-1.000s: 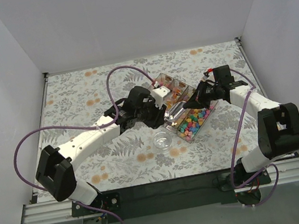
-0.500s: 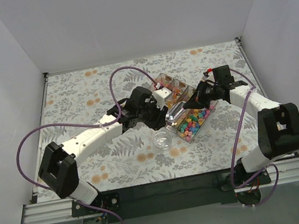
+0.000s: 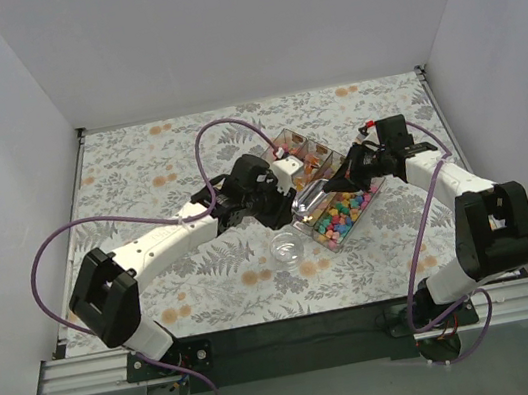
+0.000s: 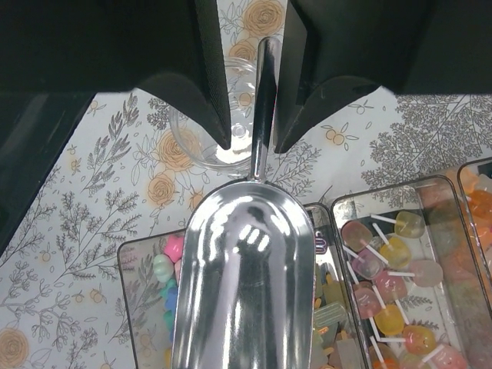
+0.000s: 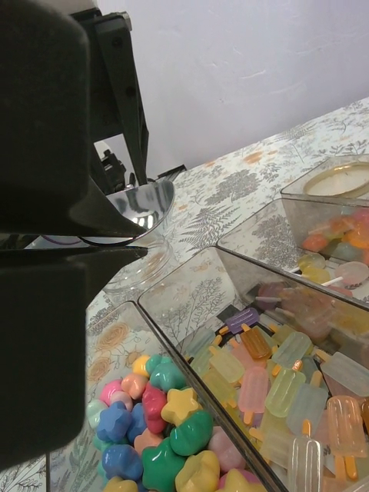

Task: Pack the candies
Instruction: Pick up the spatula from the center of the board.

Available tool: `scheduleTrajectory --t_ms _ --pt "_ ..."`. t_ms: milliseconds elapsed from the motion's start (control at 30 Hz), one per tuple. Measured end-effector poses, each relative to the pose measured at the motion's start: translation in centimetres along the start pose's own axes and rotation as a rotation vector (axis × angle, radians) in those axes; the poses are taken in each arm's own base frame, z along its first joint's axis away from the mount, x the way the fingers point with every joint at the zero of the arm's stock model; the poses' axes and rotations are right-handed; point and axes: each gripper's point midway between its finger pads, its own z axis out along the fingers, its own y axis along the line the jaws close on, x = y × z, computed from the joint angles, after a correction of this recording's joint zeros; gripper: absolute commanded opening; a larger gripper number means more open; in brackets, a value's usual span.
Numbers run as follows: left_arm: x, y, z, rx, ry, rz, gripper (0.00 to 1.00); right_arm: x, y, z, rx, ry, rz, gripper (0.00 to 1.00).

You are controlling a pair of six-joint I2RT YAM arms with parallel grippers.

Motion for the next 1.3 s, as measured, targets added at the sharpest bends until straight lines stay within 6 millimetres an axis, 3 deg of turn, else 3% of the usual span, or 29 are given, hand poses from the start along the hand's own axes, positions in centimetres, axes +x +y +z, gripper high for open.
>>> scheduleTrajectory --t_ms 133,400,600,800,967,1100,1233,1300 --pt "0.7 0.0 0.2 0.001 0.014 -0.004 0.25 0.1 0.1 0.0 -0.004 0.004 0.001 0.01" --pt "0.9 -0.2 0.3 0.016 0.018 0.005 0.02 0.1 0.1 0.0 -0.012 0.008 -0.007 0.01" --pt "1.0 -0.4 -0.1 0.018 0.007 0.008 0.01 0.8 -0.6 0.2 -0.01 0.029 0.014 0.02" --pt "0.7 -0.6 -0.8 0.015 -0.035 0.015 0.02 1.0 -0.5 0.3 -0.021 0.044 0.018 0.1" --pt "-0.3 -0.6 -1.4 0.004 -0.102 0.013 0.0 1.1 -0.6 0.3 -0.021 0.045 0.012 0.18" --pt "-1.9 -0.2 -2.0 -0.016 -0.165 0.016 0.0 1.0 -1.2 0.4 -0.003 0.035 0.004 0.33" --pt "-2.2 1.1 -2.2 -0.053 -0.171 0.012 0.0 0.0 -0.8 0.2 0.019 0.006 -0.048 0.49" --pt "-2.6 2.5 -2.5 -0.096 -0.166 0.006 0.0 -1.2 0.0 -0.3 0.032 -0.021 -0.104 0.52"
